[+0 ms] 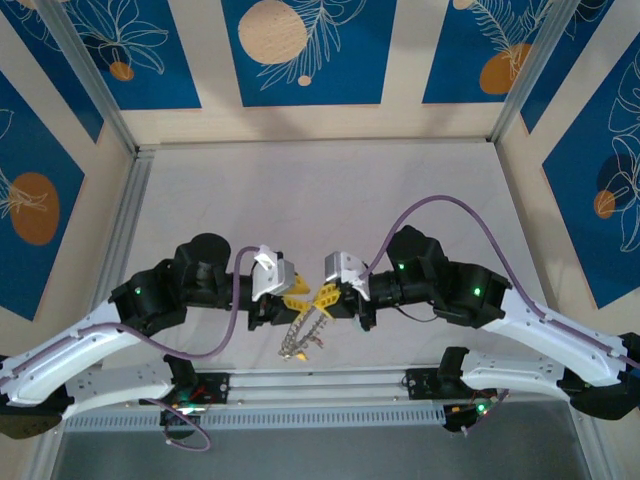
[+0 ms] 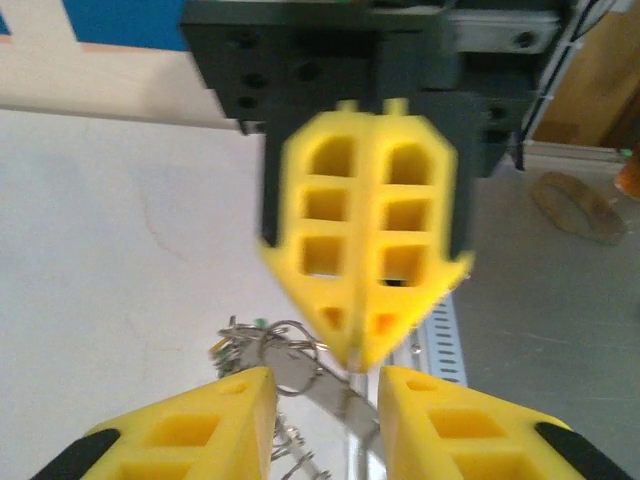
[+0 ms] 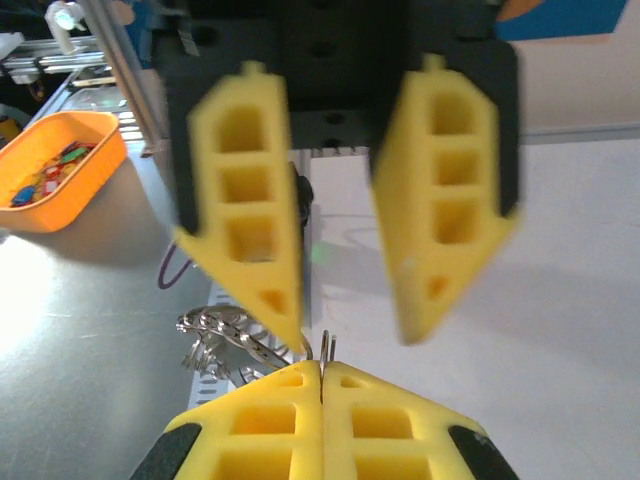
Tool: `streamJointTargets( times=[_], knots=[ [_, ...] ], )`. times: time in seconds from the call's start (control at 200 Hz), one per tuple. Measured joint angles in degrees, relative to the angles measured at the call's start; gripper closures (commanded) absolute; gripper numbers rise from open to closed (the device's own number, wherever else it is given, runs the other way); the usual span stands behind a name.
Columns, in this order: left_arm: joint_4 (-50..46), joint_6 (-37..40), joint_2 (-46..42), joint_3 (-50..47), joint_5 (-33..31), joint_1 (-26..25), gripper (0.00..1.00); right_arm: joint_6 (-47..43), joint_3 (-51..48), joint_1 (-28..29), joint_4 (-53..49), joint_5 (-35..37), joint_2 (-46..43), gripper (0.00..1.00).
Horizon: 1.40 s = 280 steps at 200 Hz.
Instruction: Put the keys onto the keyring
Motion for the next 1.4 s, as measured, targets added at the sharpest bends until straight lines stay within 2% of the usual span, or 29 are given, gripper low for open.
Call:
streamJointTargets(
  times=[0.25, 0.495, 0.535, 0.66, 0.93, 1.18, 1.24, 1.4],
  knots=[
    [-0.39, 1.03, 0.13, 0.2, -0.72, -0.04, 0.71, -0.07, 0.02, 0.13, 0.04, -0.07, 0.07, 1.0],
    [-2.4, 1.01, 2.67, 1.49, 2.23, 0.0, 0.73, -0.07, 0.02, 0.13, -0.83, -0.35, 0.07, 1.0],
    [-2.6, 1.01, 2.99, 1.6, 2.62, 0.0, 0.77, -0.09, 0.02, 0.13, -1.18, -0.35, 0.07, 1.0],
    [-3.26, 0.9, 3.37, 1.77, 4.26, 0.0, 1.0, -0.11, 0.0, 0.0, -2.03, -0.02, 0.07, 1.0],
    [-3.52, 0.98, 3.26, 1.81, 4.79, 0.0, 1.0, -0.24, 0.0, 0.02, -1.86, -0.04, 0.07, 1.0],
    [0.63, -0.81, 1.03, -0.98, 2.8, 0.44, 1.0, 0.98, -1.97, 0.2, 1.33, 1.29, -1.77, 0.56],
    [0.9, -1.09, 0.68, -2.25, 2.4, 0.5, 1.0, 1.53, -2.71, 0.17, 3.48, 2.14, -3.26, 0.52],
    [1.05, -1.99, 0.52, -3.91, 1.75, 1.03, 1.0, 4.09, -5.38, 0.04, 6.97, 4.74, -9.05, 0.51]
  ],
)
